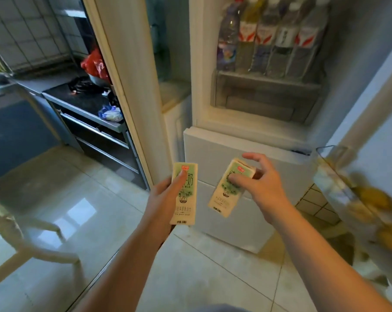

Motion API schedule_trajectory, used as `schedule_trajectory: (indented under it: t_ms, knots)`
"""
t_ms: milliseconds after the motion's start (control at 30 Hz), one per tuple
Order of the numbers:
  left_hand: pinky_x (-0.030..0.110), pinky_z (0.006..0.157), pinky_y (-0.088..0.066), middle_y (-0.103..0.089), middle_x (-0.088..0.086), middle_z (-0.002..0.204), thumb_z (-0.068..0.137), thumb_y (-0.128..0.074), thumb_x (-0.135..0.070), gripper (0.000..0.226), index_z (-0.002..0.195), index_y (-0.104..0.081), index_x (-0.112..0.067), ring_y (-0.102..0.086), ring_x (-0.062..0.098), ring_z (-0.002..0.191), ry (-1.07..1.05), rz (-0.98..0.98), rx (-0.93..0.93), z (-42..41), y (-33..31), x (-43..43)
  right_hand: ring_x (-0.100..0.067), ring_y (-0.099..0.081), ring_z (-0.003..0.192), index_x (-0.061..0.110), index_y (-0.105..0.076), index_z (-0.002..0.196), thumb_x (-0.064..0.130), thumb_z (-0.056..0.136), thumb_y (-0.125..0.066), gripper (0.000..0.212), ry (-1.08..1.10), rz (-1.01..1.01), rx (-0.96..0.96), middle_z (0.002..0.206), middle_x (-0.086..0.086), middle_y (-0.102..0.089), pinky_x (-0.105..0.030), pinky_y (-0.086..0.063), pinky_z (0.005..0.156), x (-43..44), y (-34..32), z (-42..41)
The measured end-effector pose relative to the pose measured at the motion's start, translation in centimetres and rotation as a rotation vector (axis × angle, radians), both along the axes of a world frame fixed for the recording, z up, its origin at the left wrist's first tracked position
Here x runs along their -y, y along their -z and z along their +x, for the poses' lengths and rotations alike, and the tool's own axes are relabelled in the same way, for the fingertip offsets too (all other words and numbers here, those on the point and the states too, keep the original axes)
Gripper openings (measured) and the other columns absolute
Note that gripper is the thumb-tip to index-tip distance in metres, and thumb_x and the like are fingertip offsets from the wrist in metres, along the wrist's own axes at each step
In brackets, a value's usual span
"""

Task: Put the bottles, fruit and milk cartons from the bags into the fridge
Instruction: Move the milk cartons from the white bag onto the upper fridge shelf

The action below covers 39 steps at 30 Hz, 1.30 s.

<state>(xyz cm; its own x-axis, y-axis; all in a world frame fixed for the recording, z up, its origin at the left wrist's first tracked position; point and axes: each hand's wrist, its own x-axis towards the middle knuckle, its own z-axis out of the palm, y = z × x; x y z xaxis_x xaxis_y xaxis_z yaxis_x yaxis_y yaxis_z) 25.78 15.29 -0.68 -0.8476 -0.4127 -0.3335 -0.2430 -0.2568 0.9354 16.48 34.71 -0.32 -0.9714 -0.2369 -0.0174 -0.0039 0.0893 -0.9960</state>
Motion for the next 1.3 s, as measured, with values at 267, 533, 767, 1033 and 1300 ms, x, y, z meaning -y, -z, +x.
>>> schedule_trajectory:
  t_ms: [267, 533, 767, 1033, 1300]
  knots:
    - [0.041, 0.074, -0.056, -0.073, 0.006, 0.095, 0.089, -0.062, -0.057, 0.03, 0.095, -0.075, -0.031, -0.071, 0.028, 0.089, 0.168, -0.042, -0.18, -12.0, -6.0, -0.7, -0.006, -0.072, 0.076, 0.012, -0.059, 0.108, 0.005, 0.083, -0.075, 0.03, 0.181, -0.209, -0.067, 0.077, 0.01, -0.074, -0.024, -0.055, 0.066, 0.3, -5.6, -7.0]
    - [0.043, 0.076, -0.059, -0.078, -0.001, 0.093, 0.094, -0.056, -0.055, 0.033, 0.107, -0.07, -0.027, -0.075, 0.022, 0.087, 0.3, -0.132, -0.41, -22.7, -14.3, -2.4, -0.007, -0.072, 0.081, 0.016, -0.066, 0.109, 0.012, 0.088, -0.071, 0.022, 0.316, -0.289, -0.282, 0.087, 0.006, -0.076, -0.022, -0.057, 0.065, 1.3, -13.6, -13.5]
    - [0.024, 0.063, -0.058, -0.077, -0.006, 0.093, 0.095, -0.05, -0.05, 0.032, 0.111, -0.066, -0.027, -0.075, 0.012, 0.081, 0.428, -0.193, -0.706, -31.1, -21.4, -4.3, -0.016, -0.074, 0.086, 0.021, -0.063, 0.115, 0.029, 0.094, -0.065, 0.023, 0.44, -0.299, -0.501, 0.098, -0.002, -0.075, -0.032, -0.058, 0.07, 2.2, -20.9, -20.8]
    - [0.029, 0.071, -0.057, -0.074, -0.003, 0.097, 0.096, -0.051, -0.043, 0.028, 0.118, -0.057, -0.027, -0.073, 0.016, 0.088, 0.548, -0.137, -1.028, -41.6, -31.5, -4.7, -0.011, -0.072, 0.082, 0.022, -0.06, 0.121, 0.029, 0.098, -0.058, 0.024, 0.548, -0.236, -0.784, 0.096, -0.001, -0.073, -0.026, -0.058, 0.067, 2.9, -30.9, -29.9]
    - [0.037, 0.07, -0.056, -0.067, 0.003, 0.091, 0.082, -0.041, -0.039, 0.036, 0.112, -0.057, -0.028, -0.068, 0.017, 0.08, 0.436, -0.252, -1.242, -49.8, -40.4, -6.6, -0.006, -0.067, 0.066, 0.019, -0.059, 0.118, 0.002, 0.095, -0.043, 0.033, 0.599, -0.208, -0.893, 0.092, -0.003, -0.067, -0.024, -0.053, 0.053, 1.8, -39.1, -37.2]
